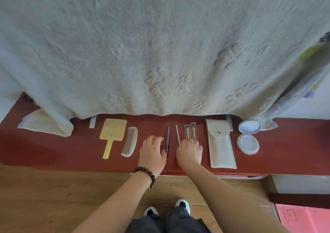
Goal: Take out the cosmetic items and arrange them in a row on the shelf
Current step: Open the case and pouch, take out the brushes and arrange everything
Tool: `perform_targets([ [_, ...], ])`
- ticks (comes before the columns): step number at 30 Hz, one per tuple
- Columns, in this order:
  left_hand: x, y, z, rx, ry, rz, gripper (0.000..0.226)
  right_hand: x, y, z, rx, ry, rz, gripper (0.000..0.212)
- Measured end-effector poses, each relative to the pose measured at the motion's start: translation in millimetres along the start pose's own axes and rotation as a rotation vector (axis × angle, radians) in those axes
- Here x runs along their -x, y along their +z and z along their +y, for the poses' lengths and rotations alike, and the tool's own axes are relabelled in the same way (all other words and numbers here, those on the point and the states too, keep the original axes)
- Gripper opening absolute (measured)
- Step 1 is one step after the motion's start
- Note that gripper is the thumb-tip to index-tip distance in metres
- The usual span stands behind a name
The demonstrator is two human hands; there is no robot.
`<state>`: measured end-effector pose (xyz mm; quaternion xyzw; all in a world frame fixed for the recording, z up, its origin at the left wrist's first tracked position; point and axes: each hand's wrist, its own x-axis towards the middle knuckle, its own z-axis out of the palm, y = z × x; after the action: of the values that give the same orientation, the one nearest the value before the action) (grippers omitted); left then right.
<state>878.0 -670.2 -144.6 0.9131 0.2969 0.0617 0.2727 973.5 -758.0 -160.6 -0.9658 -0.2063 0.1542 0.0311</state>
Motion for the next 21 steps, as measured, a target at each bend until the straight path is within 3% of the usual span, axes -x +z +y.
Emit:
perform_targets([
  [4,-7.9,-17.3,5.8,0.059,0.108,0.061,0.033,-1.7,-14.0,0.1,-0.087,-0.048,0.003,0.027],
  [8,-22.4,-36.2,19.9,-0.056,0.374,0.12,0.043,10.0,-51.9,8.3,-0.169,-0.304,-0.046,0.022],
  [12,-31.6,-58.1,36.6,-0.134,0.48,0.106,0.021,16.6,-98.6,20.8,-0.334,-0.485,0.032,0.021],
  [16,-29.4,-74.2,54.1,0.105,0.379,0.115,0.013,12.8,-135.9,27.6,-0.526,-0.563,0.122,0.014],
  [19,-29.2,-79.0,65.1,0.271,0.253,0.124,0.011,14.9,-154.5,33.8,-0.864,-0.397,0.177,0.025],
  [21,-29.4,-79.5,69.4,0.37,0.175,0.098,0.01,16.2,-157.9,37.0,-1.145,-0.32,0.082,0.026],
])
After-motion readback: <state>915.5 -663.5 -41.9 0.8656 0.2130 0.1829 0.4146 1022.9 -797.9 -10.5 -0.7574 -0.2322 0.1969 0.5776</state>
